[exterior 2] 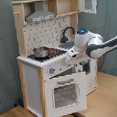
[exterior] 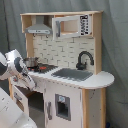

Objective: Play with the kitchen

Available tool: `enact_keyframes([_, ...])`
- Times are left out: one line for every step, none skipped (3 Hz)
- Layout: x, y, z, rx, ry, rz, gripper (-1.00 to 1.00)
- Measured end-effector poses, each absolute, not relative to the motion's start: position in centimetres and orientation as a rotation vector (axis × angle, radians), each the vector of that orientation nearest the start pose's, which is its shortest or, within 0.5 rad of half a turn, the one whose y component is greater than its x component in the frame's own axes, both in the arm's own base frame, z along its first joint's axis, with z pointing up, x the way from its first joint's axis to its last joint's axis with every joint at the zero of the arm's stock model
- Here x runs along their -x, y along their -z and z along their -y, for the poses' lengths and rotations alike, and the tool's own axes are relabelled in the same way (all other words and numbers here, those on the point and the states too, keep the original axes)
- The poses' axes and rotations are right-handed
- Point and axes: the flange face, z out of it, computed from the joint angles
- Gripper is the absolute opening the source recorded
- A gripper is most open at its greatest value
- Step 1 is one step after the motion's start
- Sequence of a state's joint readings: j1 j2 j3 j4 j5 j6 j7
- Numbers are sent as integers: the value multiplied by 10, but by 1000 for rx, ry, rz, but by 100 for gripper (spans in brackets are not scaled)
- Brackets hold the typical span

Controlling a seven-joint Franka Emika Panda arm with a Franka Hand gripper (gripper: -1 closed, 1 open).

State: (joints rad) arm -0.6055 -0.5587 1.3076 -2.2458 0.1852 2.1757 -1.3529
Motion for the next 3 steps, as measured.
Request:
enact_keyframes([-371,-408,-353,-1528,61,-2290,-100])
enact_keyframes([-377,-389,-355,-1522,81,-2302,-100])
enact_keyframes([-382,-371,-355,-1521,106,-2307,-100])
